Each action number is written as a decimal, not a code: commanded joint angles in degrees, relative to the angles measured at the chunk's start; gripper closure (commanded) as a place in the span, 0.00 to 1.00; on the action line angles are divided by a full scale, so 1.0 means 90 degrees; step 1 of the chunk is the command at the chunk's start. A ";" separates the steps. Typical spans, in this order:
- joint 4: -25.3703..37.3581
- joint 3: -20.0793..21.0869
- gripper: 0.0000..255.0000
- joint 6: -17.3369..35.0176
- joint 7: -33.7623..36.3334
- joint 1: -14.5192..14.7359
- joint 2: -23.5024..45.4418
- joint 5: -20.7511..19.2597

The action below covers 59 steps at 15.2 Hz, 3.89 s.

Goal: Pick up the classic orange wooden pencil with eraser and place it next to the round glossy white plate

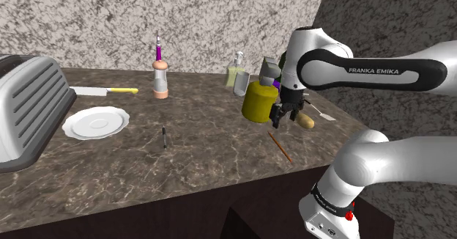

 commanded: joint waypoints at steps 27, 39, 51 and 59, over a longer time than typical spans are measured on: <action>-0.1690 0.0948 1.00 0.1504 0.1586 -0.0154 0.0018 0.0388; -0.1106 0.0729 1.00 0.0493 0.1431 -0.0212 -0.0433 0.0223; 0.0008 0.1204 1.00 0.0058 0.1924 -0.0136 0.0265 0.0518; 0.1423 0.2391 1.00 0.0450 0.3092 -0.0262 0.2065 0.0843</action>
